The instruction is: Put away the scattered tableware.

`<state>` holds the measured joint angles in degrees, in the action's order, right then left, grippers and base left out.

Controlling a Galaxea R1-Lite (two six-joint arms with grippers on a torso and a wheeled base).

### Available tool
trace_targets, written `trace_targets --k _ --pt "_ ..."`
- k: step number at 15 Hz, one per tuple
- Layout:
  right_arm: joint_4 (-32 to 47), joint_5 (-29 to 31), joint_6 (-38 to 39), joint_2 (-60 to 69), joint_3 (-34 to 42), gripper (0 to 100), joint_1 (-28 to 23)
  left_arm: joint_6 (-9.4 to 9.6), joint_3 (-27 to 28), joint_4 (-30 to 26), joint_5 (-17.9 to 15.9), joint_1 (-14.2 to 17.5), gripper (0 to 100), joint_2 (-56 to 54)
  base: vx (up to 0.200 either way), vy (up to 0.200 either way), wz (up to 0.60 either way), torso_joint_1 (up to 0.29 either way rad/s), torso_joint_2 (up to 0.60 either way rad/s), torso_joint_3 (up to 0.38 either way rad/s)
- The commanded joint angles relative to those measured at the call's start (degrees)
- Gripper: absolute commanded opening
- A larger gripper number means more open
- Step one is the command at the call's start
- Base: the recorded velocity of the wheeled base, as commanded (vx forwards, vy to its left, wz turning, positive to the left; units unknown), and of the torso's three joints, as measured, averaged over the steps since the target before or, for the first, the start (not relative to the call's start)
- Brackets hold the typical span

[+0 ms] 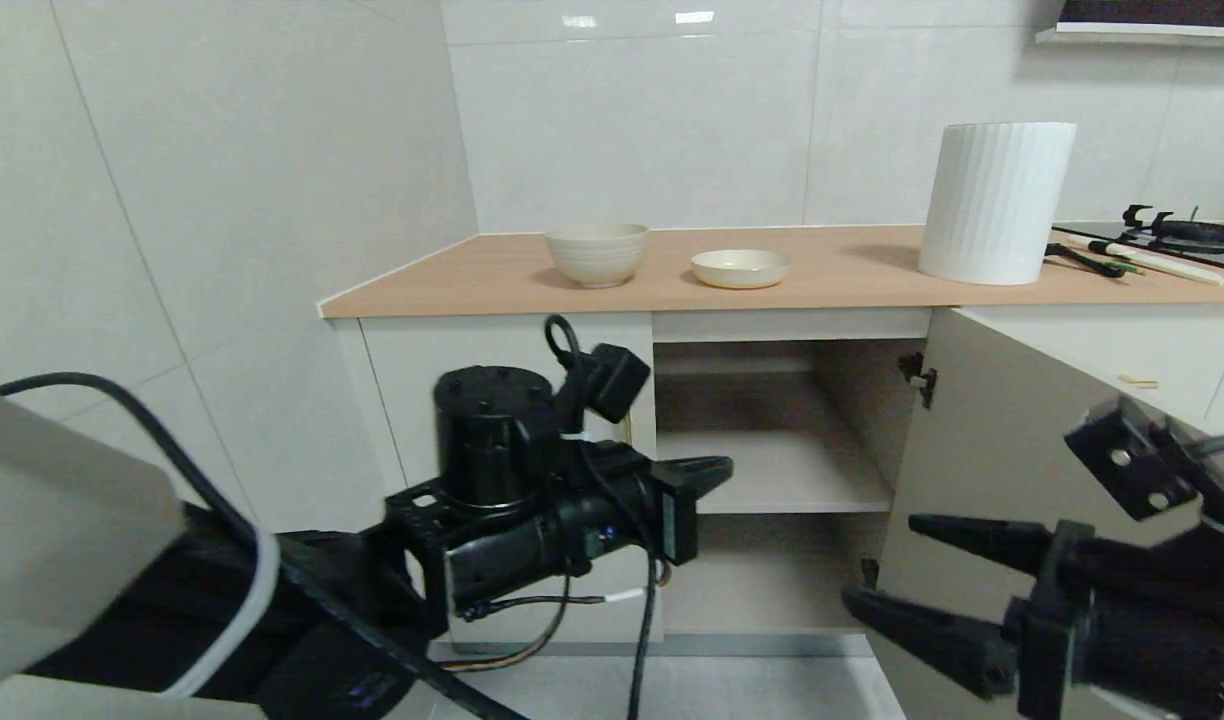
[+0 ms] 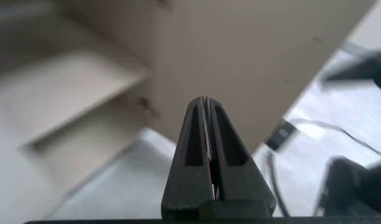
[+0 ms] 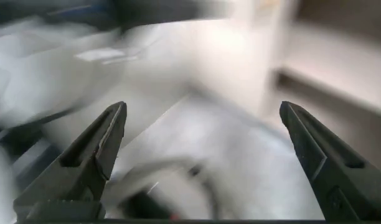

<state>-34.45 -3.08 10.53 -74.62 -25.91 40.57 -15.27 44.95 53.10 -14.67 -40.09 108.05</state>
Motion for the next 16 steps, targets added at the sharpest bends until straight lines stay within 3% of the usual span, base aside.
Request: trace_targets --k 1,4,5,6,9,10,12,16 --pt "0.09 5.28 -0.25 -8.44 -8.02 100 -3.22 1.65 -7.24 -4.50 0.25 9.51 0 -14.53 0.000 0.000 0.00 0.000 0.00 0.000" --pt "5.10 5.37 -0.25 -10.02 -14.88 100 -4.45 2.62 -9.35 -16.36 0.25 18.56 0 -26.48 0.000 0.000 0.00 0.000 0.00 0.000" --pt "5.27 5.37 -0.25 -10.02 -15.05 100 -4.45 2.62 -9.35 -16.72 0.25 18.74 0 -26.66 0.000 0.000 0.00 0.000 0.00 0.000" --pt "7.64 4.75 -0.25 -11.51 -19.36 100 -6.47 2.62 -8.91 -24.19 0.16 22.87 0 -32.02 0.000 0.000 0.00 0.000 0.00 0.000" --pt "12.57 5.46 -0.07 -14.15 -27.88 100 -7.00 2.62 -8.47 -27.61 0.16 25.94 0 -36.24 0.000 0.000 0.00 0.000 0.00 0.000" --pt "15.73 5.28 0.10 -13.45 -27.80 100 -6.91 2.62 -8.38 -28.23 0.16 26.74 100 -37.12 0.000 0.000 0.00 0.000 0.00 0.000" --pt "18.45 5.63 0.37 -13.18 -27.36 100 -7.00 2.53 -7.59 -28.40 -0.28 28.41 100 -37.56 0.000 0.000 0.00 0.000 0.00 0.000" --pt "20.30 8.27 1.51 -12.57 -27.44 100 -7.08 2.27 -6.89 -27.97 -0.19 28.49 100 -37.29 0.000 0.000 0.00 0.000 0.00 0.000"
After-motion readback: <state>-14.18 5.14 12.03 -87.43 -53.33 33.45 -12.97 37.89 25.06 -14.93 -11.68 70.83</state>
